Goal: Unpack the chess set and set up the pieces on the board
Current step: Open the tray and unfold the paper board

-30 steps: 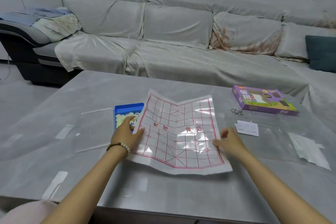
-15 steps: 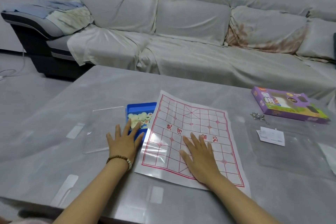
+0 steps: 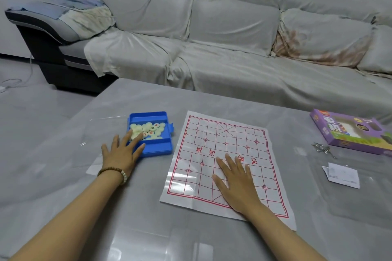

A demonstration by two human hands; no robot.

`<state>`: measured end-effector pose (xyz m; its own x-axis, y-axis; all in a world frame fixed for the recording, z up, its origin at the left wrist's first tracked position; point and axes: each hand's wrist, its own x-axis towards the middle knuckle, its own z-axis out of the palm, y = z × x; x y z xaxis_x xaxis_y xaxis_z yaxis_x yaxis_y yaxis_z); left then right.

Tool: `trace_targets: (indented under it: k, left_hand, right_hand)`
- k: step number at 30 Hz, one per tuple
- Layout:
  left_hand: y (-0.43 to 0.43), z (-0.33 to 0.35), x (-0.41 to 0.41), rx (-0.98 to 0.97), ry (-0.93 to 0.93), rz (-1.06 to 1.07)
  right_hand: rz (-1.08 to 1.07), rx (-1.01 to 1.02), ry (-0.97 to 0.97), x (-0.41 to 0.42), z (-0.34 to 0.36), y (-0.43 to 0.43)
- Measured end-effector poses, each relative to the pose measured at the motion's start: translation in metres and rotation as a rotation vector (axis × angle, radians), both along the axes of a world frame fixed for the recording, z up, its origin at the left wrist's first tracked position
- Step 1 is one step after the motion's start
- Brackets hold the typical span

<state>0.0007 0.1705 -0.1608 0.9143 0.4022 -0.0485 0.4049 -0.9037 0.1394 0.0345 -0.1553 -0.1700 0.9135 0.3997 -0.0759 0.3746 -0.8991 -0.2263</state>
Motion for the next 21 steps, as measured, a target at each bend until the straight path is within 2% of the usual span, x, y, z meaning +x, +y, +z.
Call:
trace_targets:
  k: [12,17,21]
  left_hand:
    - [0.032,0.005,0.006,-0.046,-0.039,-0.055]
    - [0.022,0.012,-0.006,-0.169,-0.14,0.095]
    - [0.004,0.011,-0.022,-0.228,-0.132,0.134]
  right_hand:
    - [-0.002,-0.029,0.016,0.021,0.005,0.015]
    - [0.004,-0.03,0.035,0.018,0.007,0.018]
    - [0.015,-0.033,0.032,0.006,0.007,0.024]
